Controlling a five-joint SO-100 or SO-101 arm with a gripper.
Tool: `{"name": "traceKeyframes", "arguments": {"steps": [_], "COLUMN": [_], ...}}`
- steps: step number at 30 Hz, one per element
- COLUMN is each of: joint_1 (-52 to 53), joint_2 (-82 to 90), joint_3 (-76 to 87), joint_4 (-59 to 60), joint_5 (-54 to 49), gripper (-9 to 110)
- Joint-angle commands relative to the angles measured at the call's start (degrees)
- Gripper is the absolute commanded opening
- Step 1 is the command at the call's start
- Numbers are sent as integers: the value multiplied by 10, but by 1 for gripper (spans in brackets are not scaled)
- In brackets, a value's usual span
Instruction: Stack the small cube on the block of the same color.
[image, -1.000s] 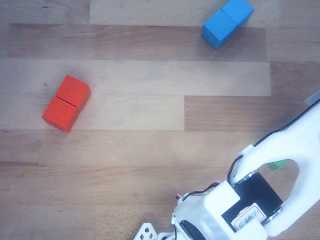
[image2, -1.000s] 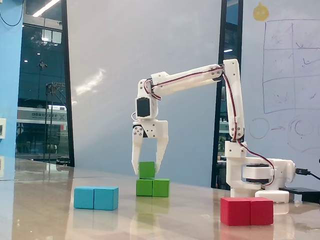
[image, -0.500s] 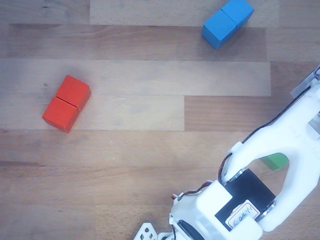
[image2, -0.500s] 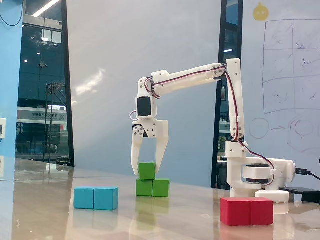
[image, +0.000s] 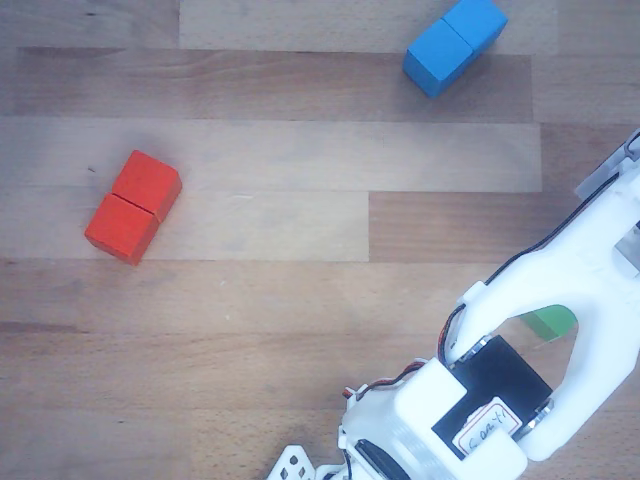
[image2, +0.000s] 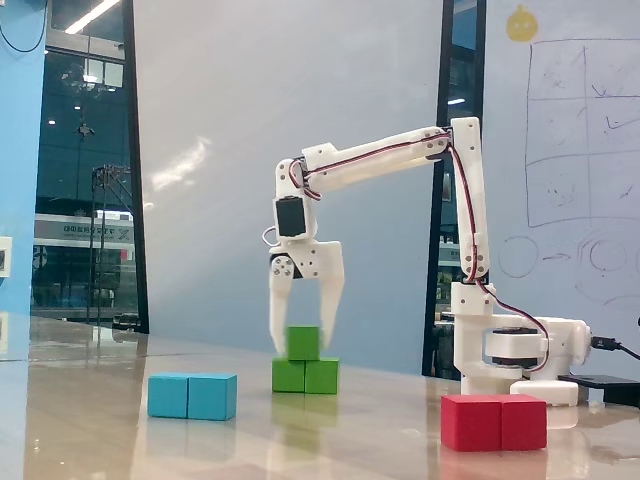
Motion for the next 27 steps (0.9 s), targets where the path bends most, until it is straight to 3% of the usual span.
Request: {"name": "traceKeyframes", "arguments": {"steps": [1, 27], "joint_1": [2, -4], "joint_2": [31, 30], "joint_3": [-4, -4], "joint_4": [44, 4], "joint_5": [-6, -11], "gripper": [19, 20]}}
